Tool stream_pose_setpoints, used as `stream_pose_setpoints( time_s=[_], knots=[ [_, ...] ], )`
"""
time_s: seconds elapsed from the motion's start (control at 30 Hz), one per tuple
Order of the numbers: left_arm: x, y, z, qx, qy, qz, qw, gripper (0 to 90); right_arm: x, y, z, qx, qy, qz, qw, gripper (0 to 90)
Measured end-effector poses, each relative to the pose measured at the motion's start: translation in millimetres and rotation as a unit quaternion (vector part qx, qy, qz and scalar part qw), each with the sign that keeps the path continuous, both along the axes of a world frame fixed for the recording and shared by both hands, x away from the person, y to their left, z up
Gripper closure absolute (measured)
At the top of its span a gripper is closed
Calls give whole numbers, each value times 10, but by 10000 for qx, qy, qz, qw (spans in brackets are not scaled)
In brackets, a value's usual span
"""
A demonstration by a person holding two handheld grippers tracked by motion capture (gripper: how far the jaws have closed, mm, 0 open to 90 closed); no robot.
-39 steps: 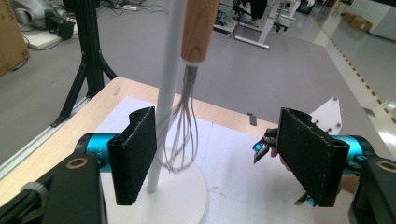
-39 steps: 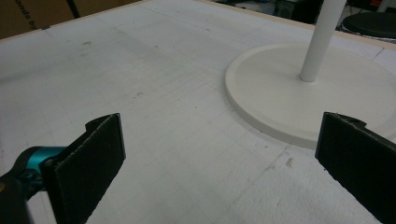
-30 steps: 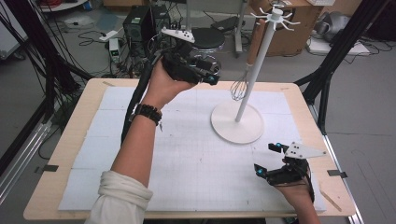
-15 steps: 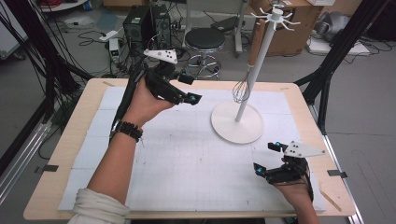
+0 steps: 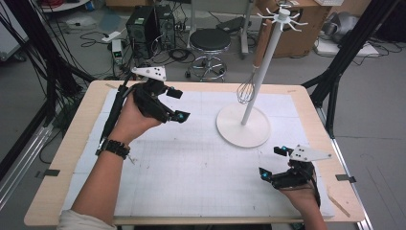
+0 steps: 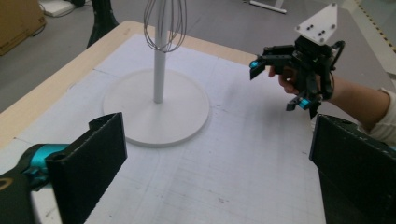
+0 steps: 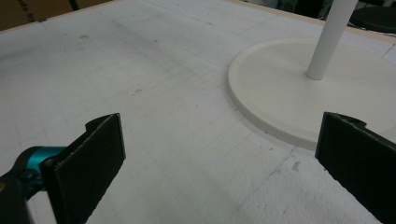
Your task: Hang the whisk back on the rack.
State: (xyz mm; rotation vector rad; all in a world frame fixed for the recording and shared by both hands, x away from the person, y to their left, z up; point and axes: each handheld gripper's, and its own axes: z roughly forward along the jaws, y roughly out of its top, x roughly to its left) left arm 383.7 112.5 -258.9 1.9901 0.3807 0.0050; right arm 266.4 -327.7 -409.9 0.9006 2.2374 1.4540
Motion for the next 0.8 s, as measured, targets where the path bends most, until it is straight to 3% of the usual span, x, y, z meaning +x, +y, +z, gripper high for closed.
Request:
stream_pose_setpoints(
  time_s=[0.13,0.3,0.33,0.47,0.8],
  knots=[
    [-87,28,-18,146,-33,-51,9999,17,-1,-4,1,5,15,-1,10000,2],
    [-174,85,-55,44,-75,4,10000,16,-6,5,-1,-7,27,1,10000,2],
    [-188,111,-86,-30,-83,44,10000,16,-8,7,0,-14,37,-2,10000,2],
    [-247,199,-244,47,-23,143,9999,16,-8,7,-1,-18,26,6,10000,2],
    [-435,453,-625,-99,71,360,9993,16,-2,18,-14,-47,35,-12,10000,2]
  ],
)
